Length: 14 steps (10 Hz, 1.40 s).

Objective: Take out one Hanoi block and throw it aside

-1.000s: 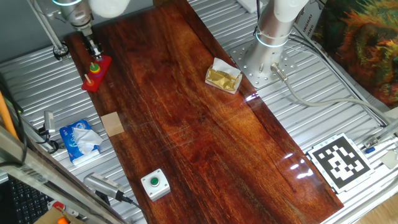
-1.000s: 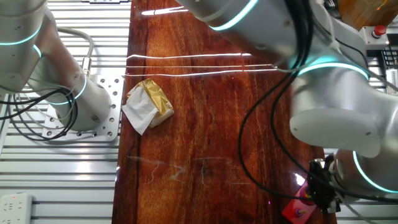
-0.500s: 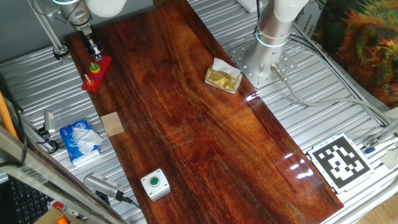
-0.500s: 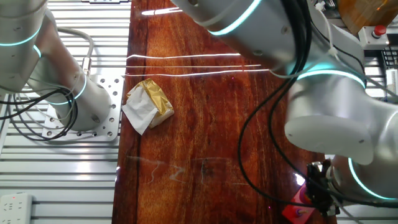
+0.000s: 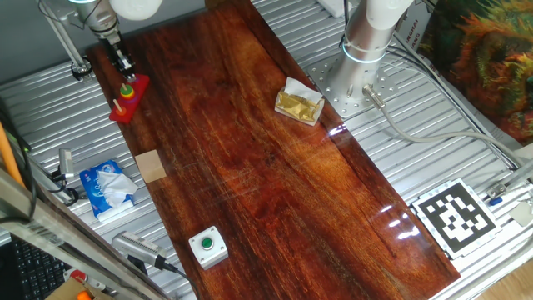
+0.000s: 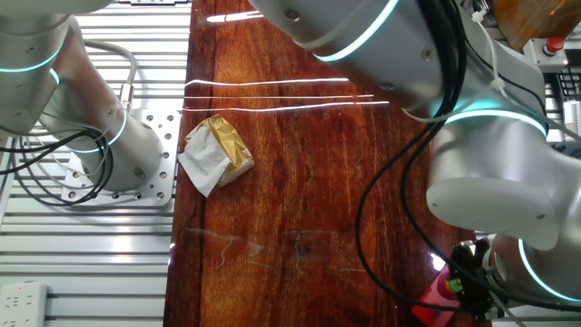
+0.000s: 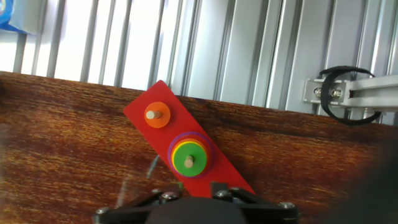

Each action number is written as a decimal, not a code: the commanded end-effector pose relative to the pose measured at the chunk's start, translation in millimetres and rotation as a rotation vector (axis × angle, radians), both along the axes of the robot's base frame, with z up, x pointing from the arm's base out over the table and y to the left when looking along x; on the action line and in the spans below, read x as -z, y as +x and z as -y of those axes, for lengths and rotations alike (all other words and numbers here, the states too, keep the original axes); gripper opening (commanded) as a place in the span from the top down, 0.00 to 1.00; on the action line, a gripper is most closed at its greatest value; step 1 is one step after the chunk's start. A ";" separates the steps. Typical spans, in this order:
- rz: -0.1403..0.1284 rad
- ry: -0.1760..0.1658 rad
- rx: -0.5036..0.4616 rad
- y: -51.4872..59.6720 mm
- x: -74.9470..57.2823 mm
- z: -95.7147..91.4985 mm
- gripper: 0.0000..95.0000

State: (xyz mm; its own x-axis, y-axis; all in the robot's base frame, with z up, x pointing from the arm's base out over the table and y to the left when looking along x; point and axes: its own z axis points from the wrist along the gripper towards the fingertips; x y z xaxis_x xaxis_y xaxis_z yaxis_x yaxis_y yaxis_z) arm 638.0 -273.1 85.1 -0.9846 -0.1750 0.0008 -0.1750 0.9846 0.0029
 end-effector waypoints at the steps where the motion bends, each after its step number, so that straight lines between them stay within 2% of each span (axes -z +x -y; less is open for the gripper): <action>1: -0.003 0.002 -0.003 2.2 3.6 0.9 0.40; 7: 0.003 0.009 -0.003 10.9 26.6 4.8 0.40; 11: 0.023 0.089 -0.002 11.1 30.2 4.7 0.40; 14: 0.041 0.084 0.011 9.5 34.7 0.0 0.40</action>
State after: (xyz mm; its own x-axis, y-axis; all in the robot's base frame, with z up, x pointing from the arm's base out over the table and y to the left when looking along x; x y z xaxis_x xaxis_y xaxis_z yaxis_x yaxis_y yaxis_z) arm 650.2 -272.8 47.7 -0.9849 -0.1620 -0.0609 -0.1669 0.9821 0.0868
